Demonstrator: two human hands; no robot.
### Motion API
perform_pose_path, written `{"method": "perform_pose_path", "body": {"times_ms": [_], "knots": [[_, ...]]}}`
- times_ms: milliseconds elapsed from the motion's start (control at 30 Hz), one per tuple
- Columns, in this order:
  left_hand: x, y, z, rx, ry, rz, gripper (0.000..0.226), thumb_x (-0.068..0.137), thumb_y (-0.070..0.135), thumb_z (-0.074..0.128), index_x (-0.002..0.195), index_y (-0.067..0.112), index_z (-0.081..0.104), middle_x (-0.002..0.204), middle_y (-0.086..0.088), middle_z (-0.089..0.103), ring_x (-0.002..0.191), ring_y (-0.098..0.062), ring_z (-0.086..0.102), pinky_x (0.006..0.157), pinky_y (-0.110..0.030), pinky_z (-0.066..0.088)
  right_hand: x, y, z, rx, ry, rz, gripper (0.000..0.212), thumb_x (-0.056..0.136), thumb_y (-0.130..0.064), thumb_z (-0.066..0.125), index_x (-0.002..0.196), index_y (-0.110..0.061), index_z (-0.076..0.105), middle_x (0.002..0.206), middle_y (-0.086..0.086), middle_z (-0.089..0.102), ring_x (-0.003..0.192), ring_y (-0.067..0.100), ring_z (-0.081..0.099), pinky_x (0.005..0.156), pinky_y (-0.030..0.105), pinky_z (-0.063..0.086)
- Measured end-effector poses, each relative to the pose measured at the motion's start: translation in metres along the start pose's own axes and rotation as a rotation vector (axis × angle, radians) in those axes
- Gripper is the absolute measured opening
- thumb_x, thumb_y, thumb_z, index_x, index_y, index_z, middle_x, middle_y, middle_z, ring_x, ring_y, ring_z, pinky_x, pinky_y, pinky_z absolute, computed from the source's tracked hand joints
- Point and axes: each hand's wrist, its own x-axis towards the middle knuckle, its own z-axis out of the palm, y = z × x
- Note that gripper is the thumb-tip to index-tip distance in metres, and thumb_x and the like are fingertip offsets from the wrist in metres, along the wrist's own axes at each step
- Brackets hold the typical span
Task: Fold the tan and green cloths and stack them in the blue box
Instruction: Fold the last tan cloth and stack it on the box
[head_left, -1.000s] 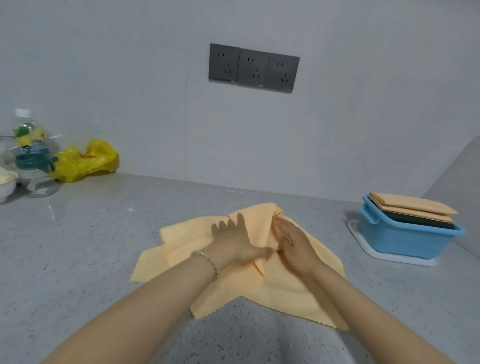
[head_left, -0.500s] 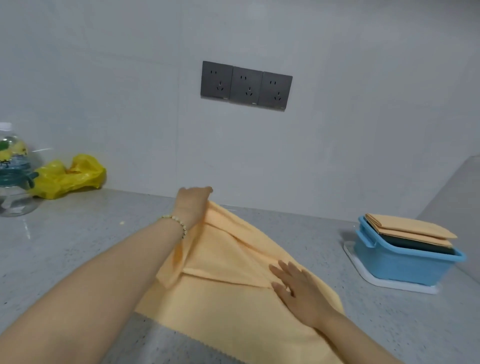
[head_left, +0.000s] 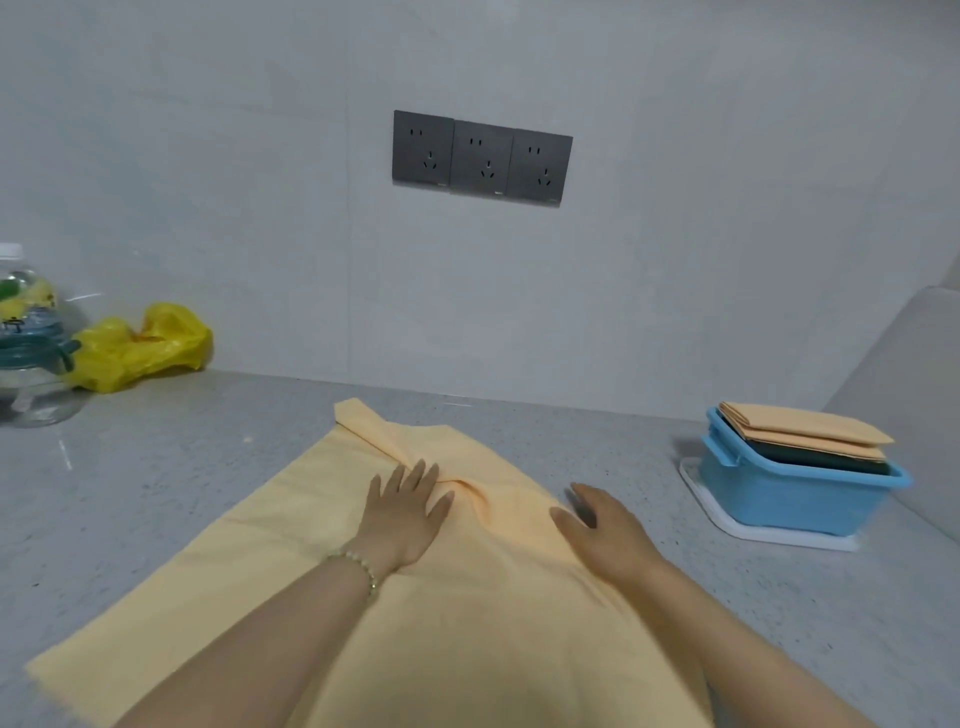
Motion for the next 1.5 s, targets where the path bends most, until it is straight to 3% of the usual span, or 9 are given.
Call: {"method": "perform_pose_path", "body": {"times_ms": [100, 300, 400, 500, 633, 1000, 1233, 1400, 1500], "knots": [[-0.01, -0.004, 0.003, -0.132, 0.093, -0.024, 0.058, 0.101, 0.049, 0.008, 0.153, 0.027, 0.001, 0.161, 0.005, -0.002, 0.148, -0.017, -0.001, 0.119, -0.041, -0.002, 0.015, -0.013, 0.015, -0.069, -0.178, -0.074, 0.05, 0.1, -0.039, 0.04, 0.145, -0.019, 0.036, 0.155, 0.0, 0.027, 0.144, 0.018, 0.021, 0.117, 0.036, 0.016], [-0.026, -0.014, -0.013, -1.131, 0.653, 0.053, 0.051, 0.101, 0.046, 0.03, 0.149, 0.037, 0.017, 0.157, 0.017, 0.012, 0.144, 0.001, 0.01, 0.116, -0.023, 0.01, -0.011, -0.073, 0.036, 0.231, -0.138, -0.371, 0.04, 0.102, -0.021, 0.033, 0.139, -0.033, 0.044, 0.143, -0.012, 0.046, 0.13, 0.006, 0.042, 0.112, 0.025, 0.03], [-0.03, -0.022, -0.011, -0.996, 0.773, 0.143, 0.046, 0.098, 0.046, 0.035, 0.141, 0.054, 0.019, 0.156, 0.022, 0.008, 0.144, 0.004, 0.005, 0.116, -0.023, 0.007, -0.032, -0.09, 0.062, -0.115, -0.264, -0.518, 0.045, 0.102, -0.039, 0.029, 0.146, -0.041, 0.024, 0.158, -0.012, 0.015, 0.144, 0.009, 0.014, 0.118, 0.028, 0.01], [-0.024, -0.032, -0.003, -0.594, 0.521, 0.084, 0.046, 0.101, 0.041, 0.03, 0.144, 0.05, 0.016, 0.159, 0.011, 0.006, 0.147, -0.01, 0.001, 0.12, -0.036, 0.0, -0.044, -0.092, 0.074, -0.237, -0.372, -0.529, 0.05, 0.102, -0.045, 0.023, 0.15, -0.036, 0.015, 0.16, -0.008, -0.002, 0.147, 0.013, -0.004, 0.118, 0.031, -0.003], [-0.02, -0.04, 0.006, -0.161, 0.21, -0.111, 0.052, 0.102, 0.04, 0.015, 0.153, 0.032, 0.002, 0.161, 0.0, 0.002, 0.148, -0.024, 0.003, 0.119, -0.043, 0.001, -0.035, -0.094, 0.058, 0.092, -0.346, -0.404, 0.042, 0.101, -0.043, 0.033, 0.138, -0.031, 0.047, 0.151, -0.011, 0.034, 0.138, 0.005, 0.028, 0.116, 0.022, 0.016], [-0.027, -0.034, 0.001, -0.217, 0.216, -0.1, 0.051, 0.103, 0.035, 0.011, 0.153, 0.028, 0.0, 0.161, 0.0, 0.007, 0.147, -0.022, 0.006, 0.119, -0.042, 0.001, 0.028, -0.086, 0.073, 0.1, -0.099, -0.131, 0.038, 0.099, -0.035, 0.044, 0.131, -0.019, 0.056, 0.142, 0.003, 0.048, 0.132, 0.017, 0.041, 0.112, 0.035, 0.029], [-0.026, -0.034, 0.002, -0.257, 0.236, -0.083, 0.052, 0.103, 0.037, 0.011, 0.153, 0.028, -0.001, 0.161, 0.001, 0.006, 0.148, -0.02, 0.006, 0.119, -0.042, 0.0, 0.047, -0.092, 0.079, 0.24, 0.031, -0.082, 0.008, 0.079, -0.024, 0.074, 0.073, -0.023, 0.07, 0.1, -0.007, 0.066, 0.096, 0.011, 0.059, 0.088, 0.026, 0.045], [-0.032, -0.03, -0.001, -0.283, 0.526, 0.052, 0.059, 0.098, 0.051, 0.014, 0.152, 0.029, 0.004, 0.158, 0.013, -0.003, 0.146, -0.011, -0.01, 0.117, -0.04, -0.015, 0.062, -0.064, 0.042, -0.104, 0.212, -0.01, 0.014, 0.087, -0.015, 0.057, 0.089, -0.016, 0.072, 0.103, 0.003, 0.069, 0.099, 0.021, 0.061, 0.09, 0.027, 0.042], [-0.035, -0.026, -0.001, -0.194, 0.647, 0.189, 0.054, 0.1, 0.044, 0.025, 0.151, 0.032, 0.013, 0.158, 0.014, 0.005, 0.147, -0.009, -0.002, 0.118, -0.037, -0.011, 0.073, -0.04, 0.001, -0.21, 0.515, 0.189, 0.037, 0.092, -0.009, 0.045, 0.128, -0.009, 0.054, 0.14, 0.014, 0.046, 0.132, 0.028, 0.039, 0.11, 0.035, 0.028]]}}
